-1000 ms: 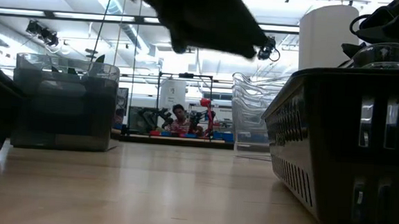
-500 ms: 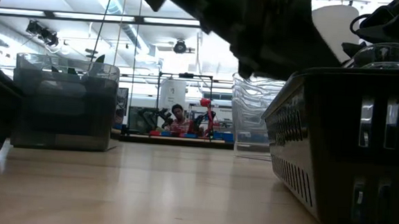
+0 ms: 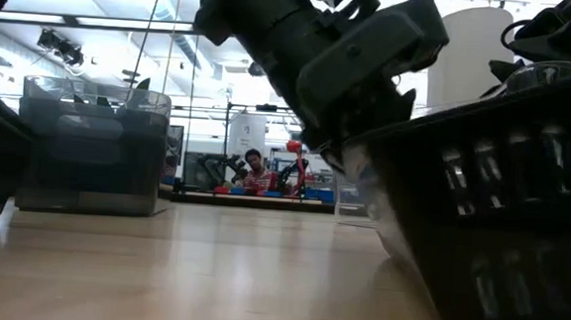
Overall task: Stack baskets by color
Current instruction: Stack the right black bin on top of the left black bin
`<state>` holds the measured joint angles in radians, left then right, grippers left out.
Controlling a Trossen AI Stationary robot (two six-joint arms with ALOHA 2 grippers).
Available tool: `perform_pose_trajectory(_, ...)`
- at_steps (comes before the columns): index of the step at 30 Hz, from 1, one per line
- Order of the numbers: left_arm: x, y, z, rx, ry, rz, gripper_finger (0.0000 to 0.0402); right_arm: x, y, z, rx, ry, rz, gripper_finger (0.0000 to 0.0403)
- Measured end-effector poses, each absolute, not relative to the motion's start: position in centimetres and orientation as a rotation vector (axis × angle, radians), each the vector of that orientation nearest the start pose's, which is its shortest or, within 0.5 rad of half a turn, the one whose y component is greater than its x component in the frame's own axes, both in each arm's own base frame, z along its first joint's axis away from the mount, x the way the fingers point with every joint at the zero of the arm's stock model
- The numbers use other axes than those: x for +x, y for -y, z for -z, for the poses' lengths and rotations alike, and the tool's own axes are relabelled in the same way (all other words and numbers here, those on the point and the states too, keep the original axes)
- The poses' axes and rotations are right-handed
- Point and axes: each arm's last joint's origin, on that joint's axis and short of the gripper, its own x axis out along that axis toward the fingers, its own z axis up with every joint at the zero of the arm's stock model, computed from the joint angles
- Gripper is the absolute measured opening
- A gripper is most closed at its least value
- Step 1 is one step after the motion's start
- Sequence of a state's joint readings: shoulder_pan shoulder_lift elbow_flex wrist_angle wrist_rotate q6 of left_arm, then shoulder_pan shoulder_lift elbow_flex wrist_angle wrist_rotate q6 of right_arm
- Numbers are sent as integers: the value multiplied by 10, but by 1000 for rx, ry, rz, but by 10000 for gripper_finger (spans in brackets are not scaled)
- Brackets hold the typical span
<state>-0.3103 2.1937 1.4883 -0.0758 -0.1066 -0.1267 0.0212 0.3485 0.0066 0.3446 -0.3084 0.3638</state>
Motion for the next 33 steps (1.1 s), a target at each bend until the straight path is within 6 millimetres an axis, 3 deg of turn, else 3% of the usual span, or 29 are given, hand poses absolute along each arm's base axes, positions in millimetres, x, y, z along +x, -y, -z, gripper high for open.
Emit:
perform_pose_trajectory(7, 445, 140, -136, 31, -799, 142, 15, 118, -11, -168, 360, -58, -326, 122)
perform_pose_trajectory(12, 442, 139, -149, 22, -794, 140, 8, 118, -11, -168, 360, -58, -326, 122)
perform_pose_trajectory(17, 427, 135, -181, -18, -832, 112, 4, 118, -11, -168, 360, -58, -326, 122)
perform_pose_trajectory(26, 360, 151, -257, -164, -962, 5, 2, 118, -11, -168, 360, -57, -326, 122)
perform_pose_trajectory(33, 304, 166, -295, -334, -1067, -62, 5, 118, -11, -168, 360, -58, -327, 122)
